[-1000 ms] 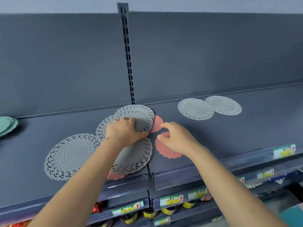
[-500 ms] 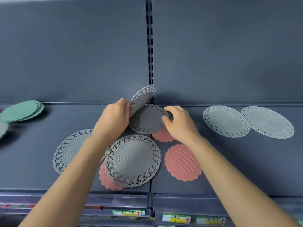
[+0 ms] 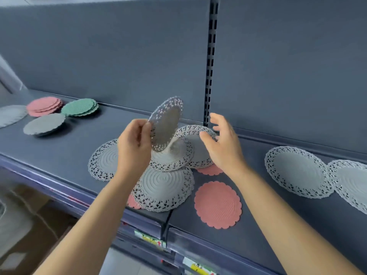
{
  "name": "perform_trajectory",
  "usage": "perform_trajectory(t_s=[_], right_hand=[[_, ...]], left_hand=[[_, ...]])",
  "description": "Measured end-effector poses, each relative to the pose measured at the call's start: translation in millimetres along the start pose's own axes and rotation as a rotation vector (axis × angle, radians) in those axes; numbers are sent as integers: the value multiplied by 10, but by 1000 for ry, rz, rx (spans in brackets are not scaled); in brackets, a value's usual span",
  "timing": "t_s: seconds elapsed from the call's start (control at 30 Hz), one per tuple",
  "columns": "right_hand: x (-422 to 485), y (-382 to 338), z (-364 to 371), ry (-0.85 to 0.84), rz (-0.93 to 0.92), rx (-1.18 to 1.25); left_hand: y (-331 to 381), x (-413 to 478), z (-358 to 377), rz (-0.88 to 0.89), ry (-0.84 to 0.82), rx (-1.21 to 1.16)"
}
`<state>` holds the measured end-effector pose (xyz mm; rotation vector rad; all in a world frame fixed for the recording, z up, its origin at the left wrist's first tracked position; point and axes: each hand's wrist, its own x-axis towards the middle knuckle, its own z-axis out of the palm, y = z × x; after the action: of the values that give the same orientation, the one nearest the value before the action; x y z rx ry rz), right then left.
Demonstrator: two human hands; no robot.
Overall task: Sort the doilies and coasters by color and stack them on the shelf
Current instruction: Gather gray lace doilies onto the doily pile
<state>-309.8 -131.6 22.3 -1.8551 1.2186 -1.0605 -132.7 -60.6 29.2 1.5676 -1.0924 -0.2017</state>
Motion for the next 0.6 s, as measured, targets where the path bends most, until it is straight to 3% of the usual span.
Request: perform_trajectory(t_s=[0.13, 0.2, 0.33, 0.47, 0.6], right_hand=[[6, -273, 241, -183, 62, 201], [8, -461, 433, -251, 106, 371], [-68, -846, 907, -311, 101, 542], [-244, -1326, 1662, -436, 20, 514], [-415, -1750, 2556, -488, -8, 495]], left_hand=[[156, 81, -451, -262, 111, -531], [135, 99, -718, -324, 118, -622], [-73, 48, -1300, -388, 169, -462], [-459, 9, -2113, -454, 107, -185], [-847, 27, -2968, -475, 171, -131]])
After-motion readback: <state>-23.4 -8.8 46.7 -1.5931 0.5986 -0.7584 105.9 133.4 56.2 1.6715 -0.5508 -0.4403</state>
